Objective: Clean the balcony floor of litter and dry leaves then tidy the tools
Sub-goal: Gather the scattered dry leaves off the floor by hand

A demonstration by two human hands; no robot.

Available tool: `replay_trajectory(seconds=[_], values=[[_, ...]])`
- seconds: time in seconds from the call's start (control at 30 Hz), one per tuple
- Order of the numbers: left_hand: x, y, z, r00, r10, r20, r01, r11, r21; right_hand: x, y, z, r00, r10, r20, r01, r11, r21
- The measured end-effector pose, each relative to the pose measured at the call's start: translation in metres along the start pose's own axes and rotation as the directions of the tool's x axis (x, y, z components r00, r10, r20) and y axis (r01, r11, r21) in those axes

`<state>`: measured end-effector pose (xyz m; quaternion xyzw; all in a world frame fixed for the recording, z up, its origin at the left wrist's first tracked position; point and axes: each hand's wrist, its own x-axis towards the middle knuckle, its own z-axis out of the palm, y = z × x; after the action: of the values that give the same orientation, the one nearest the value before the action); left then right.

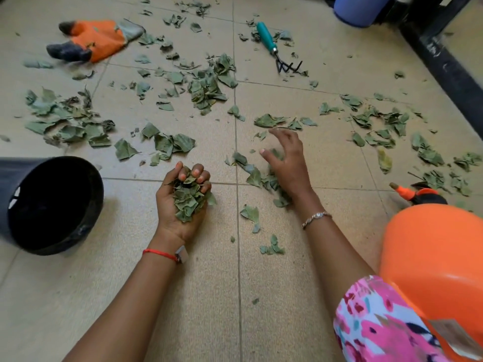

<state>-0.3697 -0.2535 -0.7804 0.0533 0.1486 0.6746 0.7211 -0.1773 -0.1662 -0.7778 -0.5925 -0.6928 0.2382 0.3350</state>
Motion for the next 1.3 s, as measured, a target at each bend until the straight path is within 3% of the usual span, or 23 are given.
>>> replay_trajectory(seconds=[0.1, 0.23, 0.37, 0.5, 0.6, 0.7, 0.77, 0.87, 1.0, 1.2, 1.3], values=[[0.001, 0.0, -0.001, 1.0, 0.009, -0.001, -0.009, 1.0, -0.004, 0.0, -0.004, 0.008, 0.961, -0.028, 0.275, 0.064, 0.99, -0.126], [0.0, 0.0, -0.002, 1.0, 0.029, 0.006, -0.029, 1.0, 0.009, -0.019, -0.017, 0.019, 0.931, -0.15, 0.334, 0.154, 0.988, 0.013], [0.0, 0.0, -0.003, 0.999, 0.035, 0.004, -0.036, 0.999, 0.015, -0.024, -0.032, 0.032, 0.863, -0.196, 0.466, 0.304, 0.938, -0.169], [-0.001, 0.0, -0.003, 0.999, 0.043, 0.009, -0.043, 0.999, 0.014, -0.058, -0.037, 0.03, 0.897, -0.197, 0.396, 0.236, 0.97, -0.053], [-0.003, -0.002, -0.004, 0.999, 0.05, 0.008, -0.05, 0.999, 0.022, -0.085, -0.039, 0.007, 0.927, -0.087, 0.364, 0.074, 0.996, 0.05], [-0.004, -0.003, -0.005, 0.999, 0.052, 0.007, -0.052, 0.998, 0.018, -0.104, -0.042, -0.024, 0.986, 0.004, 0.165, -0.037, 0.98, 0.197], [-0.005, -0.005, -0.006, 0.998, 0.054, 0.015, -0.054, 0.998, 0.019, -0.121, -0.035, -0.037, 0.993, 0.068, 0.097, -0.079, 0.99, 0.117], [-0.006, -0.006, -0.006, 0.999, 0.044, 0.029, -0.044, 0.999, 0.014, -0.158, -0.031, -0.03, 0.955, 0.201, 0.218, -0.178, 0.977, -0.12], [-0.007, -0.006, -0.007, 0.999, 0.042, 0.036, -0.042, 0.999, 0.013, -0.17, -0.035, -0.002, 0.979, 0.048, 0.2, 0.021, 0.943, -0.332], [-0.009, -0.007, -0.006, 0.998, 0.034, 0.046, -0.035, 0.999, 0.016, -0.146, -0.05, 0.031, 0.983, 0.014, 0.183, 0.081, 0.862, -0.5], [-0.009, -0.006, -0.006, 0.998, 0.036, 0.046, -0.037, 0.999, 0.021, -0.14, -0.048, 0.037, 0.993, -0.107, 0.045, 0.112, 0.783, -0.612]])
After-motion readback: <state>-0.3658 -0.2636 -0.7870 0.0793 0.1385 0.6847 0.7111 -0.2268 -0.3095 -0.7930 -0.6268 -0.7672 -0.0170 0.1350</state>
